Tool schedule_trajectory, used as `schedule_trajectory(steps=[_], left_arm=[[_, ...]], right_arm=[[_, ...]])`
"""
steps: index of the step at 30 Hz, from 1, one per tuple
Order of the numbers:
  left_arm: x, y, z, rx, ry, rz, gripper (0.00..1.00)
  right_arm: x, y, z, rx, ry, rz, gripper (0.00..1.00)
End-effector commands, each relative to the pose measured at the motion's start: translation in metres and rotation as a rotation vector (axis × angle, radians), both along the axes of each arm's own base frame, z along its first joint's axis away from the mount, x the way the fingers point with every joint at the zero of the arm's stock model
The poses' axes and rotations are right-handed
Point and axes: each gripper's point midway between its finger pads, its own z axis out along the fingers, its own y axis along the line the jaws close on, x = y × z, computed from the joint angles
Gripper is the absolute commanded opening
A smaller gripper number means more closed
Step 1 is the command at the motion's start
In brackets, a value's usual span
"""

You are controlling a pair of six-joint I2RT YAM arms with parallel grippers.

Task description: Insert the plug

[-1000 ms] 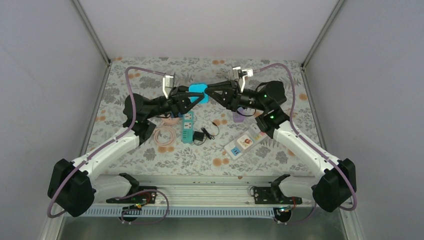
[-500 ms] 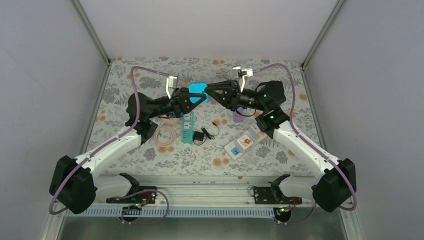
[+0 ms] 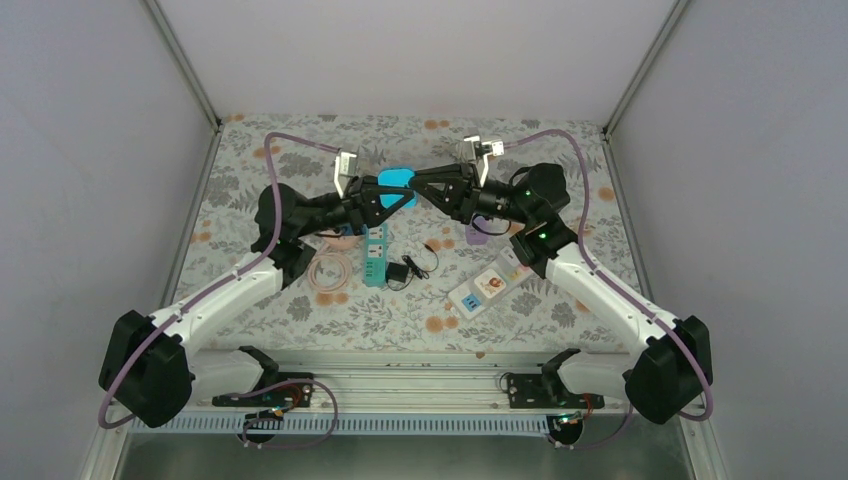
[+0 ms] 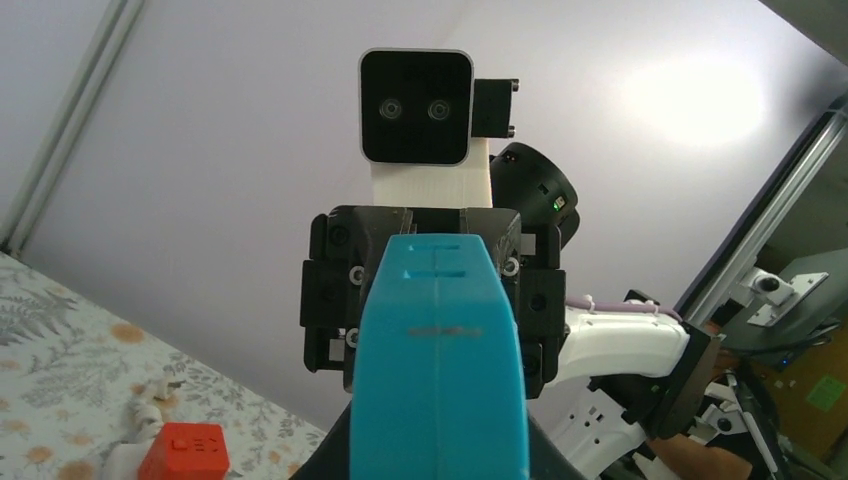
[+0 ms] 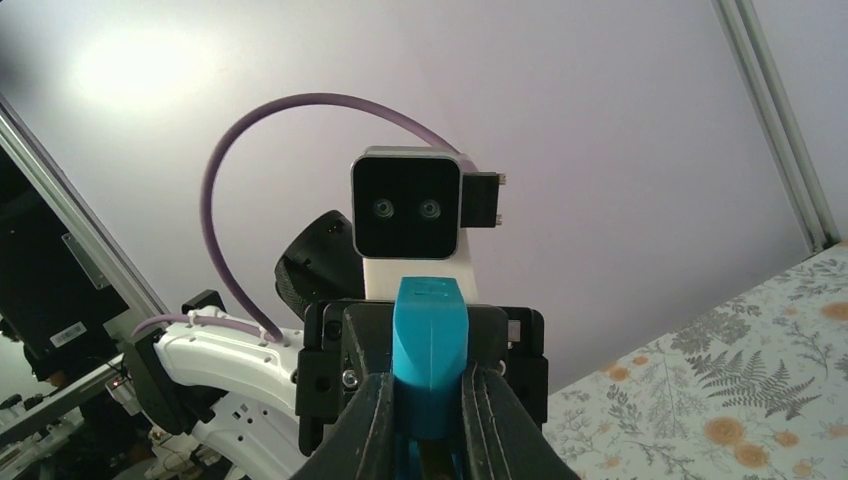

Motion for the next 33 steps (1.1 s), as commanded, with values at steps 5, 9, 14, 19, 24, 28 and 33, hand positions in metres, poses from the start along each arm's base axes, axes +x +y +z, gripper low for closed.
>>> schedule_trajectory(steps=[5,9,14,19,24,28,33], left_arm=[[0.019,0.002,-0.004,0.088,0.006,0.131,0.02],[0.049,0.016,-0.040,0.292,0.107,0.339,0.02],[0.071,0.067,-0.106,0.626,0.312,0.613,0.02],[0.065,0.146,-0.162,0.940,0.590,0.899,0.02],[0.056,0.197,-0.185,1.094,0.757,1.069,0.02],[0.069,0.205,-0.207,1.154,0.837,1.070,0.02],[0.098,0.200,-0.244,1.192,0.859,0.920,0.02]], right_arm=[[0.016,-0.004,-0.010,-0.028,0.021,-0.129,0.35],[0.036,-0.028,-0.017,-0.038,0.074,-0.343,0.89],[0.054,-0.061,-0.034,-0.063,0.162,-0.580,1.00],[0.068,-0.089,-0.065,-0.163,0.255,-0.763,1.00],[0.070,-0.109,-0.092,-0.228,0.294,-0.873,1.00],[0.075,-0.121,-0.110,-0.280,0.311,-0.935,1.00],[0.082,-0.132,-0.134,-0.350,0.315,-0.998,1.00]])
